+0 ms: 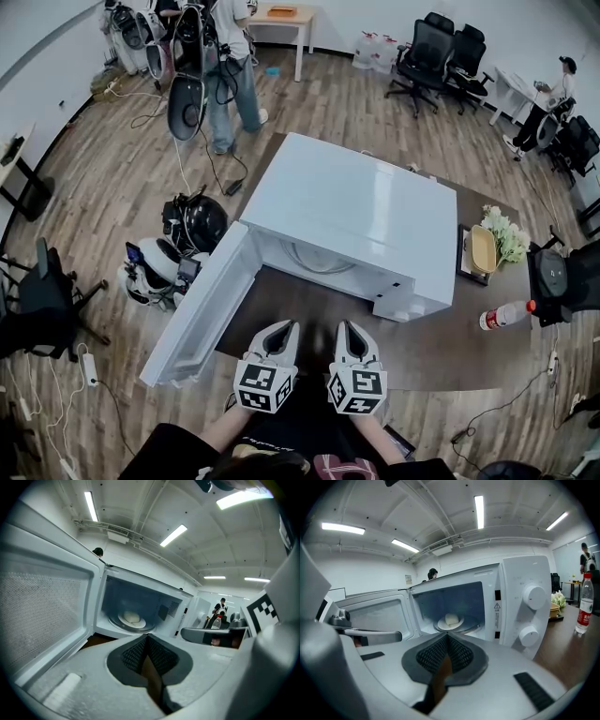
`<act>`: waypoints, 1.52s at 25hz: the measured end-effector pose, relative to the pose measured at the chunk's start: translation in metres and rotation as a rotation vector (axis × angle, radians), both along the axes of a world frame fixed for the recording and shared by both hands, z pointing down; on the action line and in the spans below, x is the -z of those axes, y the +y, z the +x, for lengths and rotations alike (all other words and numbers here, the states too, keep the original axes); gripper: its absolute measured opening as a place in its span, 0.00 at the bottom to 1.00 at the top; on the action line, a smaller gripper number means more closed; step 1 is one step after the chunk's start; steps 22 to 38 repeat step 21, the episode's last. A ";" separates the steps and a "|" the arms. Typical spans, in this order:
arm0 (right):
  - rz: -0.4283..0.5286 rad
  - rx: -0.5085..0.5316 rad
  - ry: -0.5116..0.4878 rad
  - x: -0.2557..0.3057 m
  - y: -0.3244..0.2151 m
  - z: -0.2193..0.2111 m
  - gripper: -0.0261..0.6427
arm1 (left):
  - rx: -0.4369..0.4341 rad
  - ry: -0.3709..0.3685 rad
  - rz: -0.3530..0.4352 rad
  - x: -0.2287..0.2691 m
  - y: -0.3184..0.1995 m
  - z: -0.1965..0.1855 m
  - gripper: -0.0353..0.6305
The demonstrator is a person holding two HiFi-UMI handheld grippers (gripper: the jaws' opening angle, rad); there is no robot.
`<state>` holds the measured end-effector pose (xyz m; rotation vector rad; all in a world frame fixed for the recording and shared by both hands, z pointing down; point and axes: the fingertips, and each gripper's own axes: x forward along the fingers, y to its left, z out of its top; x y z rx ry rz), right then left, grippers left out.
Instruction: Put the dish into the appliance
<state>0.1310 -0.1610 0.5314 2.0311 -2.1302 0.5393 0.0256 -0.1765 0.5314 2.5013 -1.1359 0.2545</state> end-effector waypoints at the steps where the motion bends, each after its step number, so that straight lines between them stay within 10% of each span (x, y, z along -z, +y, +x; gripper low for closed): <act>1: -0.005 0.002 0.003 -0.001 -0.001 0.000 0.05 | 0.001 -0.002 0.000 0.000 -0.001 0.000 0.06; 38: 0.027 0.030 0.001 0.008 -0.021 0.001 0.05 | 0.015 0.021 0.010 0.004 -0.017 0.010 0.06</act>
